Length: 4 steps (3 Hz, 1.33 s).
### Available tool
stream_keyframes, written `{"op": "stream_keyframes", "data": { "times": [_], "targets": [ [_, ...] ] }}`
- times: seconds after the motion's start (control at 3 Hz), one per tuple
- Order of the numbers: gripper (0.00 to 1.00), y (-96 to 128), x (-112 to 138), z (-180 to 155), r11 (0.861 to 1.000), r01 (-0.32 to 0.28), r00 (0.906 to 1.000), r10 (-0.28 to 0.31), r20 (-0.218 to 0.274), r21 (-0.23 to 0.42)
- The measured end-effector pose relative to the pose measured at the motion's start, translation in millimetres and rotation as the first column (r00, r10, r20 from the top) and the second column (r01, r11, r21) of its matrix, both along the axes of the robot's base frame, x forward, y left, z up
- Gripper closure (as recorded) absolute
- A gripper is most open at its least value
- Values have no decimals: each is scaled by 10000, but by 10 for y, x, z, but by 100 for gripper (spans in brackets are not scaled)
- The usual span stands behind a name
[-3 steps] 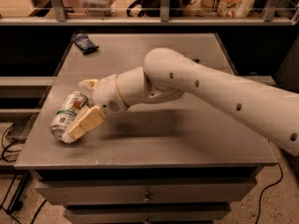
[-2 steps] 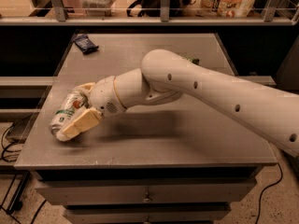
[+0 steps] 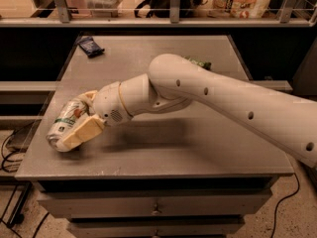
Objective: Move 7up can near rxbar blueberry
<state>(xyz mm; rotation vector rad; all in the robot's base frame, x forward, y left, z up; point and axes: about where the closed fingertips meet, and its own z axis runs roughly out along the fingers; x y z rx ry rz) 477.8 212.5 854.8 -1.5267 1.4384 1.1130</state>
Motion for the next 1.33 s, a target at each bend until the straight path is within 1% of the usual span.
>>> {"op": "stream_keyframes", "data": {
  "times": [0.33, 0.67, 1.0, 1.33],
  "targets": [
    [86, -133, 112, 104, 9993, 384, 9993, -384, -46, -40],
    [100, -324, 334, 251, 9966, 757, 9970, -752, 165, -317],
    [100, -616, 663, 321, 9901, 1318, 9910, -1304, 314, -491],
    [100, -1326, 1414, 384, 9770, 2063, 9780, -2041, 432, -535]
  ]
}}
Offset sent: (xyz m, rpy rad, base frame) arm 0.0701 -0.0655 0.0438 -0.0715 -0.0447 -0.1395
